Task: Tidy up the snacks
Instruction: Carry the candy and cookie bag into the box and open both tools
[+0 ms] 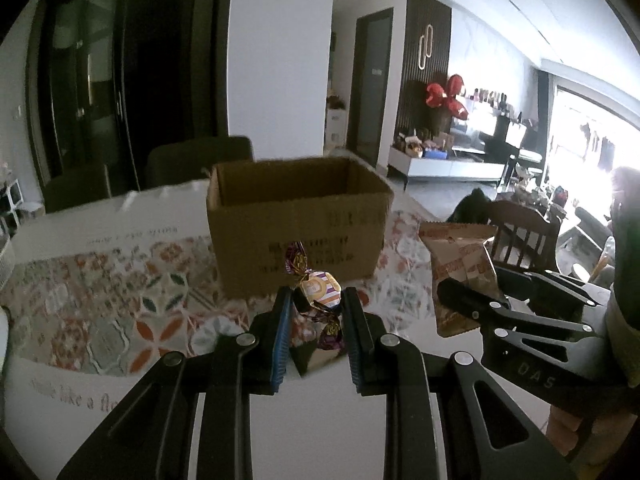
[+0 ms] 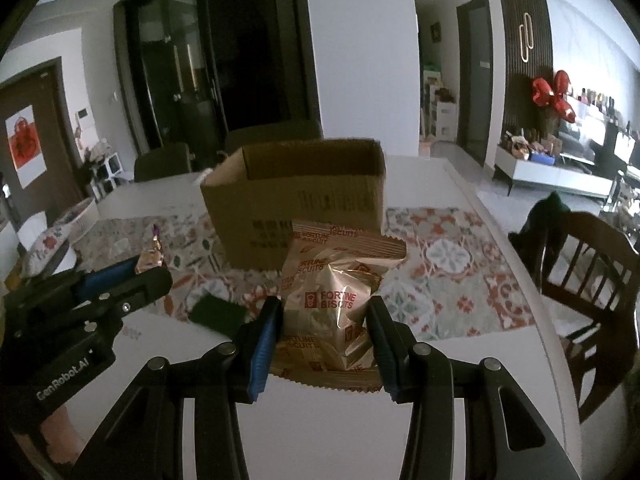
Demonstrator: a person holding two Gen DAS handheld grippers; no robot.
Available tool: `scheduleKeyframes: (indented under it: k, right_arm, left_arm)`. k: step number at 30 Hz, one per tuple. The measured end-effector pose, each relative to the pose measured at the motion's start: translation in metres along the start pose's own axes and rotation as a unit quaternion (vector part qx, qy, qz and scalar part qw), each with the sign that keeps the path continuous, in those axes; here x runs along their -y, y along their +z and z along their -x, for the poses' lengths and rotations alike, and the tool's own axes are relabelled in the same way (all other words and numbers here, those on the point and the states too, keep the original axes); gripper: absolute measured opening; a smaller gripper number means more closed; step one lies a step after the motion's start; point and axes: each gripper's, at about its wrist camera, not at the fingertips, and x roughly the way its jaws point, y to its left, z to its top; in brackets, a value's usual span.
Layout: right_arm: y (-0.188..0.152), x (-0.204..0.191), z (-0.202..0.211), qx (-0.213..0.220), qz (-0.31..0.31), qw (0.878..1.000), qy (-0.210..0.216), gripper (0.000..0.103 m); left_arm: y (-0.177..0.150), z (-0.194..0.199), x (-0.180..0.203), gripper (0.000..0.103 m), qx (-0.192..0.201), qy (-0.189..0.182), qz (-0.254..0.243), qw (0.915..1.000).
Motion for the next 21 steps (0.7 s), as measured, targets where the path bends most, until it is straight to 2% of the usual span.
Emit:
scheduleKeyframes:
  k: [11,21]
  right_arm:
    - [0.038,-0.002,-0.002,0.039,0.009,0.999,0.002,0.045]
    - [0.071,-0.003,-0.016,0.051,0.014,0.999,0.010,0.045]
  left_arm:
    - [0.035,0.002,-0.007,0.025,0.045,0.011,-0.012,0.9989]
    - [0.060,-0.015,-0.018,0.025,0.059,0.012,-0.009,0.9981]
